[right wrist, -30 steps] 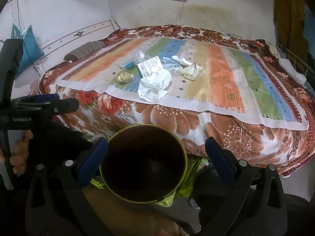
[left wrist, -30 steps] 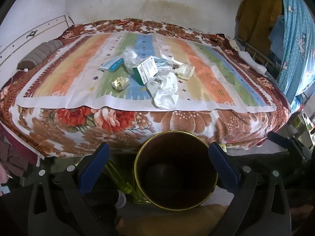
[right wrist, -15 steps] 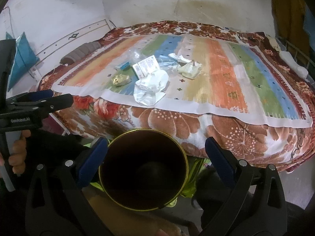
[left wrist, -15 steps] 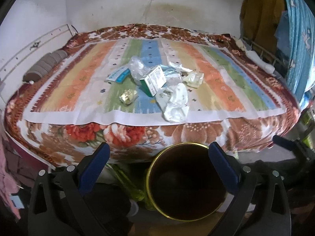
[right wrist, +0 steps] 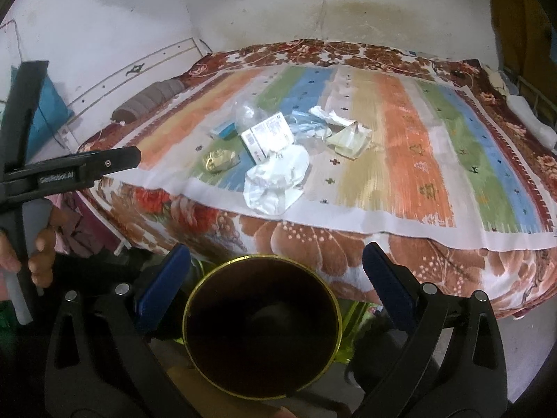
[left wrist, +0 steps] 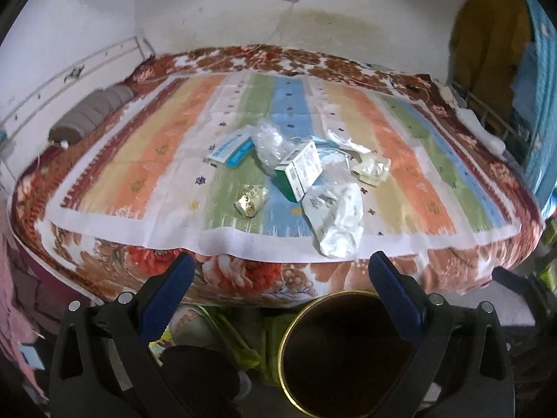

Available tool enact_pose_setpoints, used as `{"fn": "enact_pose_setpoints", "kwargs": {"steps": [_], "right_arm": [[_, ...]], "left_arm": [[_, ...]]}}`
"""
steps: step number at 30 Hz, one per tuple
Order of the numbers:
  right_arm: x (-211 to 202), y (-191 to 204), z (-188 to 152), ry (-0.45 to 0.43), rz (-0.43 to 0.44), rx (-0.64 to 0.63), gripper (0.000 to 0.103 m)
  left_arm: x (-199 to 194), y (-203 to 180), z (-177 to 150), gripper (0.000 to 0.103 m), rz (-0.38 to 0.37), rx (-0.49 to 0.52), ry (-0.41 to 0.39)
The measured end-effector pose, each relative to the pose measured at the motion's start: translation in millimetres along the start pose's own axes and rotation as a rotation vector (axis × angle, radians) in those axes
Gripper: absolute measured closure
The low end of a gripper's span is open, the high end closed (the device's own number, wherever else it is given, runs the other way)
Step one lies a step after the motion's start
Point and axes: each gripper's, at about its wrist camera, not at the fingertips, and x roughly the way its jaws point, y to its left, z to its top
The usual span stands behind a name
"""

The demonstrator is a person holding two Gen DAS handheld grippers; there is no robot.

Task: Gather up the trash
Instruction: 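Grasp the yellow paper wrapper with the left tool while the right tool grasps the white plastic bag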

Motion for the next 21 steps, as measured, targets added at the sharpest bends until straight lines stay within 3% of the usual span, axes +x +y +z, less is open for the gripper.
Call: {"fn": "enact_pose_setpoints", "kwargs": {"steps": [3,6,21], "right_arm": [[4.8,0.9,7.5,-0.006,-0.030,-0.017,0.009],[13.4,2.3,12.3,0.012,-0.029,-0.036,0.009],[55.6,2.4,49.6,0.049,0.007,-0.028,0.009]], "left_arm": [[10.0,7.7,6.8,0.006,-0.007,-0.025,0.035],[24.1,6.8,18.0,0.006,0.039,0.016,0.082],[69.9,17.6,57.2,0.006,0.046,0.030,0.110]]}}
